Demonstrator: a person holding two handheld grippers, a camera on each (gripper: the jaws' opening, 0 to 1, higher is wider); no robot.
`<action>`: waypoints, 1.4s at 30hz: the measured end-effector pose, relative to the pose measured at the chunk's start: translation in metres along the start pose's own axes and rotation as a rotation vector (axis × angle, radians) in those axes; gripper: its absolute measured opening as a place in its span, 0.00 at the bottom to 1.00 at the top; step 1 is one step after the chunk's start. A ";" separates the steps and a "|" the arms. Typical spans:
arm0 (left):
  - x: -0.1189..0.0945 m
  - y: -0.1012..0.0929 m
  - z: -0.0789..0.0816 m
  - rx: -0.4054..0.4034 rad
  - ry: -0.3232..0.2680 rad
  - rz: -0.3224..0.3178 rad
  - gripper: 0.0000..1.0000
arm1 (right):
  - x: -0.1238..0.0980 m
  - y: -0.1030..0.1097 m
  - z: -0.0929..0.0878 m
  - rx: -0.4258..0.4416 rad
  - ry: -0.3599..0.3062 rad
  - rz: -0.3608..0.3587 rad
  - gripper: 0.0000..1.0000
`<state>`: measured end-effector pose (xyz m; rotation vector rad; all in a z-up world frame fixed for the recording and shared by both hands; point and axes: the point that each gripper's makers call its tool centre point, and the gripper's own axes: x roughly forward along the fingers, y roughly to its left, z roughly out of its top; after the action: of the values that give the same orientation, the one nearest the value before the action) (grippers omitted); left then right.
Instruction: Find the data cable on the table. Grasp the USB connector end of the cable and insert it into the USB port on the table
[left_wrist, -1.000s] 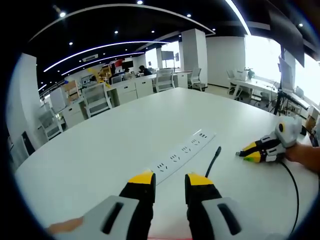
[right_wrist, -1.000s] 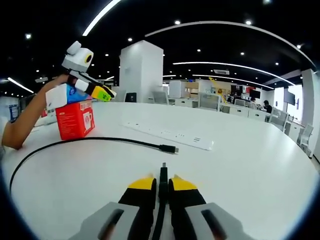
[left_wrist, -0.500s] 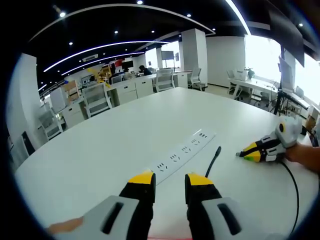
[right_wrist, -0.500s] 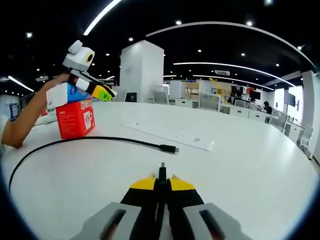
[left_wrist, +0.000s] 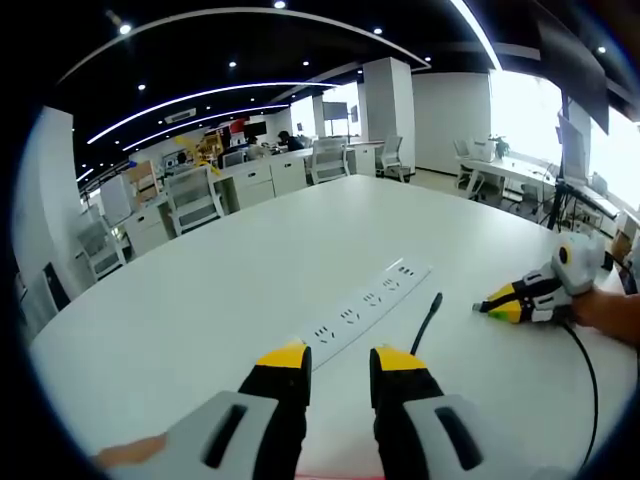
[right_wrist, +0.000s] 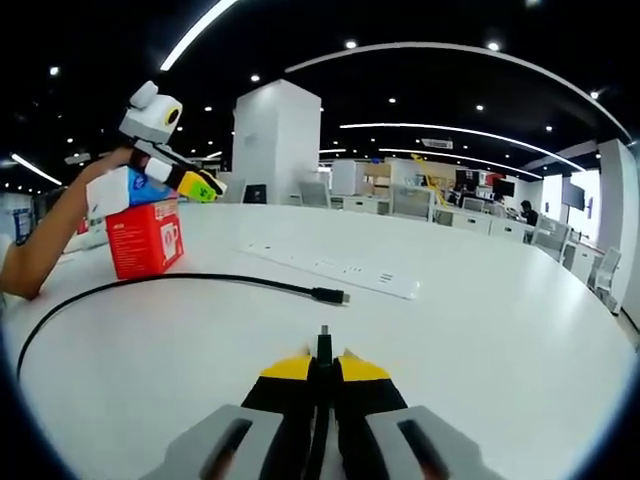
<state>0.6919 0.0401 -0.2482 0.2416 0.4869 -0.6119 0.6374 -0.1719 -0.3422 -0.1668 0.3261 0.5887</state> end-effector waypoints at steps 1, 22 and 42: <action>0.000 0.000 0.000 0.000 0.000 0.000 0.24 | 0.000 0.000 0.000 -0.001 0.000 -0.001 0.10; -0.001 0.002 0.002 -0.002 -0.006 -0.001 0.24 | -0.007 -0.001 0.003 0.015 0.008 -0.005 0.10; -0.001 0.002 0.001 -0.002 -0.002 0.000 0.24 | -0.011 -0.001 0.021 -0.050 0.072 0.040 0.10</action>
<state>0.6928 0.0416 -0.2468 0.2393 0.4851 -0.6117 0.6343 -0.1734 -0.3189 -0.2300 0.3855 0.6316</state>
